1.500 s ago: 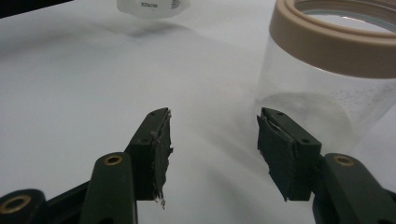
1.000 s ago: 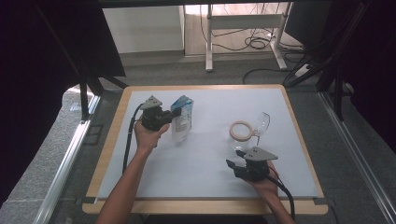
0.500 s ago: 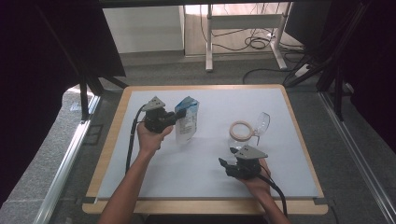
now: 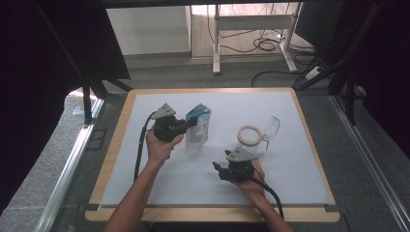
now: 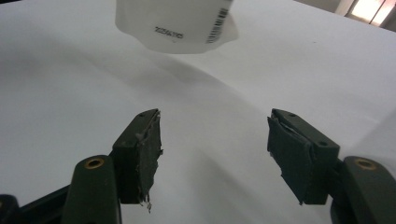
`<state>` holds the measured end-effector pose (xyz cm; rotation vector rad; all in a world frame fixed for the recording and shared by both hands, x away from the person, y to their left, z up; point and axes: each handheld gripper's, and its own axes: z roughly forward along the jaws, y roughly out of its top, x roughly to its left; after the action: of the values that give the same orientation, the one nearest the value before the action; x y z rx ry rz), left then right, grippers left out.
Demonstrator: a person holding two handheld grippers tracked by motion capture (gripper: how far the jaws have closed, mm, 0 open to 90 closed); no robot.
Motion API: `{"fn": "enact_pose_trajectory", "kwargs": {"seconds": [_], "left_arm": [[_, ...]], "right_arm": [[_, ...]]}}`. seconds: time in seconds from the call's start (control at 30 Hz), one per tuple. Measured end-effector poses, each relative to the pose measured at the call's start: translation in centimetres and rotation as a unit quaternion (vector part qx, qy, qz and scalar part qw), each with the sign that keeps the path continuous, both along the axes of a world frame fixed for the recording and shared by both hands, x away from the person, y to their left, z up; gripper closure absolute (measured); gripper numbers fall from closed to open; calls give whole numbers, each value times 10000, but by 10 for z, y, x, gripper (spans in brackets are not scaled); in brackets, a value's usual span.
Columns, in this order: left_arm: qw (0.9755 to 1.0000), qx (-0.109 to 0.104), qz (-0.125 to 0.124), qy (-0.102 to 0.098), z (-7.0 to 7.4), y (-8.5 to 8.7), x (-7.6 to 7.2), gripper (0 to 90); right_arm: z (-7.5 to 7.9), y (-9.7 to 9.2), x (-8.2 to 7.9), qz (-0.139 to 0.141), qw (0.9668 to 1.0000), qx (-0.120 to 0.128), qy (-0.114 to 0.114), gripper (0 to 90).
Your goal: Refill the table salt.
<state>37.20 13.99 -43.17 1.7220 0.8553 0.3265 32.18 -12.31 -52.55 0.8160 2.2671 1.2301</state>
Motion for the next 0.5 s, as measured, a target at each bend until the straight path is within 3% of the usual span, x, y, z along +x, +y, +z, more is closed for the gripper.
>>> {"fn": "enact_pose_trajectory", "kwargs": {"seconds": [0.23,0.4,0.5], "left_arm": [[9996,-186,-216,16,10,-6,-9,900],[9991,-182,-374,-55,20,-13,-18,900],[9987,-207,-463,-72,24,-18,-22,900]], "right_arm": [[-5,19,9,9,9999,-77,-99,331],[-8,25,18,-75,9997,-155,-178,315],[-7,25,21,-101,9998,-45,-146,305]]}}
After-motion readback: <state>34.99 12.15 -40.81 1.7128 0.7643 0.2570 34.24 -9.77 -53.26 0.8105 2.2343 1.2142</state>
